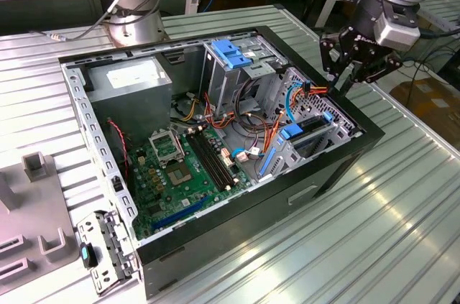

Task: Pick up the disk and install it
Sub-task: 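Insert the first disk wire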

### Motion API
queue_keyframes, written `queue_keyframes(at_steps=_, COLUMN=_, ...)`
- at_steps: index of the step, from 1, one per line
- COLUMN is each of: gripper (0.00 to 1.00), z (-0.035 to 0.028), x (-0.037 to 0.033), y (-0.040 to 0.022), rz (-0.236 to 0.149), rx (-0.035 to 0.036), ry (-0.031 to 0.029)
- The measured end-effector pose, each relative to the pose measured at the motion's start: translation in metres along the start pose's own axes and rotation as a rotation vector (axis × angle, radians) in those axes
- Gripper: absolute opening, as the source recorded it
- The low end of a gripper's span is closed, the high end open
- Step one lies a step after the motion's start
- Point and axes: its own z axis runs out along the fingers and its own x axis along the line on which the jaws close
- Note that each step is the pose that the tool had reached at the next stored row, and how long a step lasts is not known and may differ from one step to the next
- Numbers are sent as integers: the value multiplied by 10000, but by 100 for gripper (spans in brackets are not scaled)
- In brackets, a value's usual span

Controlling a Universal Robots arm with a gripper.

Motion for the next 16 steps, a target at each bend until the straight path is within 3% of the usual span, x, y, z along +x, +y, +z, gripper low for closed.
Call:
queue_keyframes(at_steps=9, gripper=33, z=28, x=-37, y=-37, rz=-289, rx=25, ry=6)
queue_keyframes(at_steps=14, gripper=33, z=45, x=-47, y=-49, rz=-449, rx=84, ry=219)
queue_keyframes(at_steps=16, gripper=33, z=51, x=-49, y=-49, rz=-464, rx=78, ry=241)
